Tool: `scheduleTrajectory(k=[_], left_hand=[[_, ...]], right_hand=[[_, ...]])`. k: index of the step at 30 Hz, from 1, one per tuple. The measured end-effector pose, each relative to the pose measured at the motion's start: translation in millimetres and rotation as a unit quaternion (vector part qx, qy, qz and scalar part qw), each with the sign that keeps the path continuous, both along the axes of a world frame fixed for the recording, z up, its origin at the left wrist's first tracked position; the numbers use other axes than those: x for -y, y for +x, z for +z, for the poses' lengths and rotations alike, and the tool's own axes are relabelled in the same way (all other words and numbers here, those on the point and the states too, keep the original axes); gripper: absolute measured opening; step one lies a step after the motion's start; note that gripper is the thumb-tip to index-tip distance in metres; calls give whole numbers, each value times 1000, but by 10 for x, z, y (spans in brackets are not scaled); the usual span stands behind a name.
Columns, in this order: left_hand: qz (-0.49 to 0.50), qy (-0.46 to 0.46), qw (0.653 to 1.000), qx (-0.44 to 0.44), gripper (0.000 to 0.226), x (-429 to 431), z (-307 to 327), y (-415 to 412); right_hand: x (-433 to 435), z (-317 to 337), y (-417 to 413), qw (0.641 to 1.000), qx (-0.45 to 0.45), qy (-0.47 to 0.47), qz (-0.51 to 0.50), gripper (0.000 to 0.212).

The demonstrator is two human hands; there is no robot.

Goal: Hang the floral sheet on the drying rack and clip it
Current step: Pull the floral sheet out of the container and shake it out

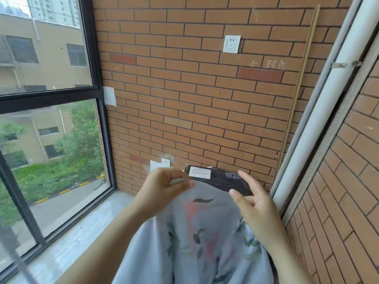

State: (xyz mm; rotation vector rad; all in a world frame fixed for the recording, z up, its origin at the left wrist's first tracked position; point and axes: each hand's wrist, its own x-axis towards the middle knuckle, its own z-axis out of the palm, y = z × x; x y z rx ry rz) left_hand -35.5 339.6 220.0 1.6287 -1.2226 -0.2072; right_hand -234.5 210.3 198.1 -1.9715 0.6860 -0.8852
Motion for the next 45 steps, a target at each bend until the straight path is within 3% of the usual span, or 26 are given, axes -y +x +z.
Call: scheduleTrajectory(k=[3, 5, 6, 12, 16, 19, 25, 31, 34, 38, 40, 45], left_hand=[[-48, 19, 998, 35, 6, 55, -45, -151], [-54, 12, 998, 41, 5, 72, -40, -210], [-55, 6, 998, 40, 5, 73, -42, -216], [-58, 67, 996, 17, 26, -9, -255, -76], [-15, 88, 996, -14, 49, -161, -557, 12], [9, 108, 994, -10, 39, -239, -704, 74], [109, 146, 980, 85, 38, -351, -861, 371], [165, 63, 976, 125, 24, -339, -543, 509], [148, 21, 978, 142, 22, -306, -293, 588], [45, 159, 976, 143, 34, -344, -280, 682], [66, 203, 964, 160, 32, -347, -398, 757], [151, 149, 958, 194, 21, -338, -634, 974]], right_hand=[[-152, -55, 123, 987, -41, 66, 143, 41], [-197, -109, 210, 977, -30, 88, 192, 20], [-188, -169, 242, 979, -21, 83, 186, 11], [-76, -340, 215, 999, 34, -21, 9, 40], [70, -296, 118, 993, 78, -8, -89, 37], [156, -219, 54, 989, 90, -28, -114, 38], [314, -99, -78, 979, 121, -45, -161, 31], [450, 37, -150, 974, 108, -89, -176, 32], [512, 78, -186, 972, 108, -85, -190, 41], [583, 43, -229, 965, 117, -61, -225, 43], [594, -6, -225, 965, 104, -67, -233, 40], [582, 1, -203, 963, 101, -80, -236, 44]])
